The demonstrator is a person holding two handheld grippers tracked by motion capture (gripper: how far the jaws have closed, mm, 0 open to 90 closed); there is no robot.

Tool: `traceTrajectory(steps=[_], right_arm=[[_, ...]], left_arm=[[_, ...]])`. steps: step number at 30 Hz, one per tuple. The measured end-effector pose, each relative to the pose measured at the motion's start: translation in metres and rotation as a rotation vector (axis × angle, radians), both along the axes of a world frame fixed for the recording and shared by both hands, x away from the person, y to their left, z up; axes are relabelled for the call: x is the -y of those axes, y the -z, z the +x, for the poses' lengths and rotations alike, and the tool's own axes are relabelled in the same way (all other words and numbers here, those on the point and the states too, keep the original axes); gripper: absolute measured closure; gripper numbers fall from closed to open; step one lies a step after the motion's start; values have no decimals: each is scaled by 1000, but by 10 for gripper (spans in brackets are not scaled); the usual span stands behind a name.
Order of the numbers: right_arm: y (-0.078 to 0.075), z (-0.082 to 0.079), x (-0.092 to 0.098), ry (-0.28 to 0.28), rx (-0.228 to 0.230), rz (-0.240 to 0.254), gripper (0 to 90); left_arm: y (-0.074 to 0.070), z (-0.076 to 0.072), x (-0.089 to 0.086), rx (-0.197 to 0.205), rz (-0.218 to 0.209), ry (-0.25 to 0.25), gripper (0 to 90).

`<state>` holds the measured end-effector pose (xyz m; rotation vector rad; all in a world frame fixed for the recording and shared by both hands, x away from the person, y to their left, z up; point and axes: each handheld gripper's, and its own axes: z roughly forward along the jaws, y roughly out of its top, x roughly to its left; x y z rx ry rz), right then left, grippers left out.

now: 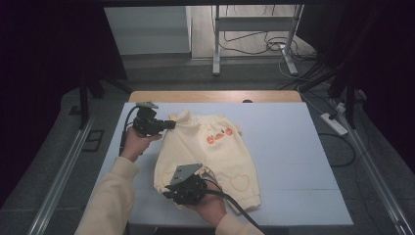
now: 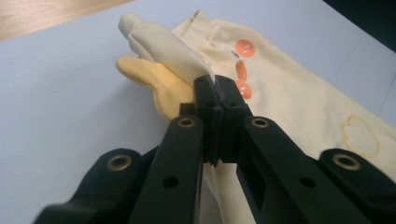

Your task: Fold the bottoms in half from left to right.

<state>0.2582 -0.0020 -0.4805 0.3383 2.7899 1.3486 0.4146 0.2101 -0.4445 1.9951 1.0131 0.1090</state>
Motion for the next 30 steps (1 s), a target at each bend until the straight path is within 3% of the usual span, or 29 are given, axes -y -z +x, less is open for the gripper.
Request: traceTrajectory(steps=[2,7,10,12,17,23,30], right_arm=[[1,0,-2,-3,0,-4,778],[10,-1,-4,-2,-10,-28,779],[9,0,-6,-3,-8,-23,779],[-2,-1,-10,-15,3,3,780],[-11,-3,-11,-19,24,28,781],[-2,-1,-1,-2,7,12,784],[-1,1,26,37,-9,33,791]], left_arm=[[3,0,-1,-13,15,0,886],[9,-2,-7,-25,2,-11,886],[2,-3,-12,-19,-11,-22,886],[-11,-7,-18,4,-14,-32,887],[-16,-8,-16,11,-1,-28,886],[-8,-4,-6,0,1,-23,886],[-4,1,6,-7,-23,-17,885]])
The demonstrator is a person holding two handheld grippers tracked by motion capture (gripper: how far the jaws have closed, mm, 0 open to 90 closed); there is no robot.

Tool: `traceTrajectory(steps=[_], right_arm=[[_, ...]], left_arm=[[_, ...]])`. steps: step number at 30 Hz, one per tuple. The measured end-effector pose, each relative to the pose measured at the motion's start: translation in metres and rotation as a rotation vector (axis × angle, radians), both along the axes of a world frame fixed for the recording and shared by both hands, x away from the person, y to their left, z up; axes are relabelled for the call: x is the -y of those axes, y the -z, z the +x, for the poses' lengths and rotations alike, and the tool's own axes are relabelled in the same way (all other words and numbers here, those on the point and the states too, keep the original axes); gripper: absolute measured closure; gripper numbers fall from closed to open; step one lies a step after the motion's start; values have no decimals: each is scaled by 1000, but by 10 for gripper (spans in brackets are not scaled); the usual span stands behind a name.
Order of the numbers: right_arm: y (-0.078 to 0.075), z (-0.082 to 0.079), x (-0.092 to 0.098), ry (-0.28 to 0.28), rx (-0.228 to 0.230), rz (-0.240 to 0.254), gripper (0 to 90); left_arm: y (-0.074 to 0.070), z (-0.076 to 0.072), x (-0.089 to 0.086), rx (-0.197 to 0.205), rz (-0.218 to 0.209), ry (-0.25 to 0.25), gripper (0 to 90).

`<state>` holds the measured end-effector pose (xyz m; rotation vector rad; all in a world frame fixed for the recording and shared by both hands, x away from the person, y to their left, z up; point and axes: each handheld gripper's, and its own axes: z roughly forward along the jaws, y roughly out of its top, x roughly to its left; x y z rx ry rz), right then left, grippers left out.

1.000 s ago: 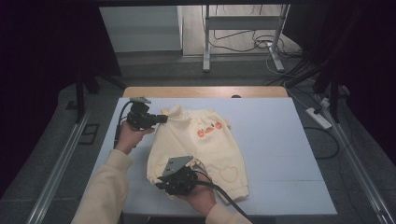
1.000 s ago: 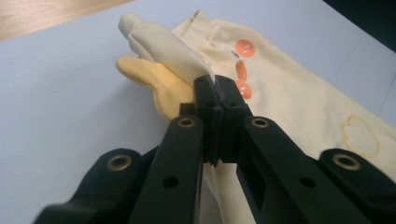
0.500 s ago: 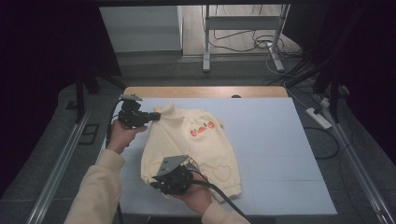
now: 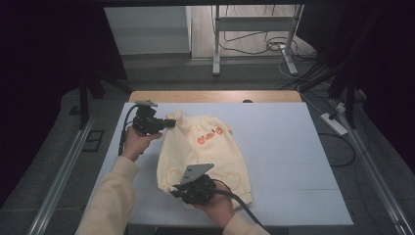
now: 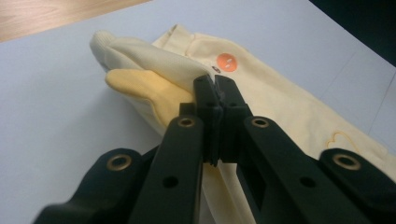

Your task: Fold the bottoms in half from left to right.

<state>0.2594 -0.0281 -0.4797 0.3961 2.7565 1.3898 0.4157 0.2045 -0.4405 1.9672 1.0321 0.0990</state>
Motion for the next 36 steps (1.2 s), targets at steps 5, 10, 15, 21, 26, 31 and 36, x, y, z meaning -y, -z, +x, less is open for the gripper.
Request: traceTrajectory(steps=[5,10,15,21,26,31,36], right_arm=[[-4,0,15,20,11,-6,795],[-4,3,30,42,14,-19,799],[0,6,44,74,-10,-13,801],[1,6,55,93,-8,-18,804],[1,6,67,112,-3,-28,805],[-1,6,81,133,0,-26,808],[0,5,92,146,-7,-33,812]], left_arm=[[1,2,8,4,-6,1,886],[3,4,15,5,-8,0,885],[4,4,20,11,-9,4,885],[5,4,28,10,-4,12,884],[8,6,33,6,-4,14,884],[9,7,40,6,3,18,884],[11,8,47,7,2,23,884]])
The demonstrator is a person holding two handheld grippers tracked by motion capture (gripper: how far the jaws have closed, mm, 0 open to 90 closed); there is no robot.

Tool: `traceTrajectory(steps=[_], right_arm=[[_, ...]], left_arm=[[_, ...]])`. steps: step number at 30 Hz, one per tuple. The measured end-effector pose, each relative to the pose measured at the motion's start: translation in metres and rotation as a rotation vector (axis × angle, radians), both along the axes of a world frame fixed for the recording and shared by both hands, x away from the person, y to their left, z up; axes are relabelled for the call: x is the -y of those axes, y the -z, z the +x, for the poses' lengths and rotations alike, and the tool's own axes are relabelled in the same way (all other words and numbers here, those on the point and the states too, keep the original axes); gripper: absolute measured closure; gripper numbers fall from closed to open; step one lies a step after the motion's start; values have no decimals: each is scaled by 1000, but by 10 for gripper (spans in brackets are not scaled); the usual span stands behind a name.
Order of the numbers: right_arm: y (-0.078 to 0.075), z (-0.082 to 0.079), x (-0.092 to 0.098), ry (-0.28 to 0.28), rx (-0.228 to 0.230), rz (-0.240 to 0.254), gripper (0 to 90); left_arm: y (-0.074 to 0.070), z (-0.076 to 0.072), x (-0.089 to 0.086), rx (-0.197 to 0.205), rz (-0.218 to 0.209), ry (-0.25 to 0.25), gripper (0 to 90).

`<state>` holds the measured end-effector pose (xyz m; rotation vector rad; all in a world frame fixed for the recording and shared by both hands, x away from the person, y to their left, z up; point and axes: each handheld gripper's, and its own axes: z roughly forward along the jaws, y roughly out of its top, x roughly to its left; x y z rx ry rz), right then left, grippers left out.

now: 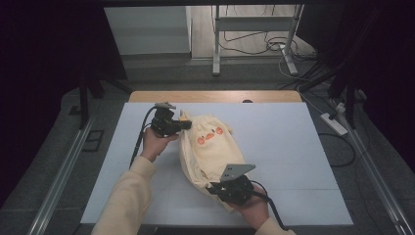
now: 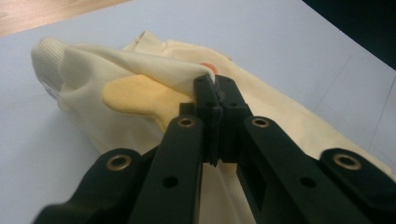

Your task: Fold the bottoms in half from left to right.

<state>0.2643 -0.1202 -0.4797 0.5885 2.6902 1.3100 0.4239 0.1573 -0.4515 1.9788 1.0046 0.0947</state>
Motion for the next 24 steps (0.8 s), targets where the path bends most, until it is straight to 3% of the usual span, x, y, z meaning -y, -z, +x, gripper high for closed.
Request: traceTrajectory(steps=[24], right_arm=[[-2,-9,29,33,6,3,816]], left_arm=[[1,5,25,7,3,28,884]])
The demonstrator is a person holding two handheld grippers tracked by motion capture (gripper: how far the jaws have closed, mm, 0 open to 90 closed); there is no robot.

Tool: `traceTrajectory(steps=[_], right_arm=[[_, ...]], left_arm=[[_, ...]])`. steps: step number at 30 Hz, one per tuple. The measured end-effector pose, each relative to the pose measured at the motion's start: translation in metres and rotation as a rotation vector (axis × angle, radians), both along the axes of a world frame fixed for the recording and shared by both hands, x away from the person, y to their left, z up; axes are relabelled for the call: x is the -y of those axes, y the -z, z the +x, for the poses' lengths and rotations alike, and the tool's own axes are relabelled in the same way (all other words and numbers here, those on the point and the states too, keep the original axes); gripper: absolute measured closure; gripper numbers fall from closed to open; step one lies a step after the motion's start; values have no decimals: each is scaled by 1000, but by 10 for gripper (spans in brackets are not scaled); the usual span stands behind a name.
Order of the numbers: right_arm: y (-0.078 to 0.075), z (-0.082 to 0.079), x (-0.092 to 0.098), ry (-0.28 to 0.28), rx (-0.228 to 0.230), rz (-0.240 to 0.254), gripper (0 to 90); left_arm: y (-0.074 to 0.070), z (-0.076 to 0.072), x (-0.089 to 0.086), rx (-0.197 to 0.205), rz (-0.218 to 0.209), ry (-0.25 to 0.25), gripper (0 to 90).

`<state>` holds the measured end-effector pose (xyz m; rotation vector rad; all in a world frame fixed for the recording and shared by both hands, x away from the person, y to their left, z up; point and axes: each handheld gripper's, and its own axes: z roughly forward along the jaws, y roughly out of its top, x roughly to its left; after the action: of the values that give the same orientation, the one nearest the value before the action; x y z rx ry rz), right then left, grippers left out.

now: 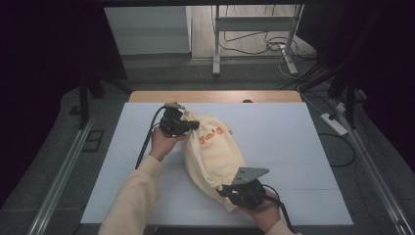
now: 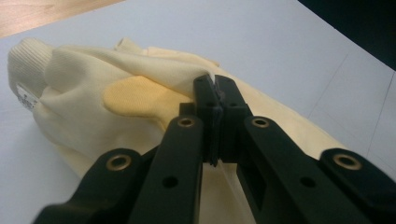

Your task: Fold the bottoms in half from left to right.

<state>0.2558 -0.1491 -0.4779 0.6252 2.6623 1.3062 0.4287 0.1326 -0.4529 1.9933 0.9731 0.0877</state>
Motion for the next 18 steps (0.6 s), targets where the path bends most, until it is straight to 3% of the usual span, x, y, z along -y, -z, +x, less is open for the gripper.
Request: traceTrajectory(steps=[18], right_arm=[[0,-5,13,16,-5,-4,816]], left_arm=[[1,2,15,4,-8,13,884]])
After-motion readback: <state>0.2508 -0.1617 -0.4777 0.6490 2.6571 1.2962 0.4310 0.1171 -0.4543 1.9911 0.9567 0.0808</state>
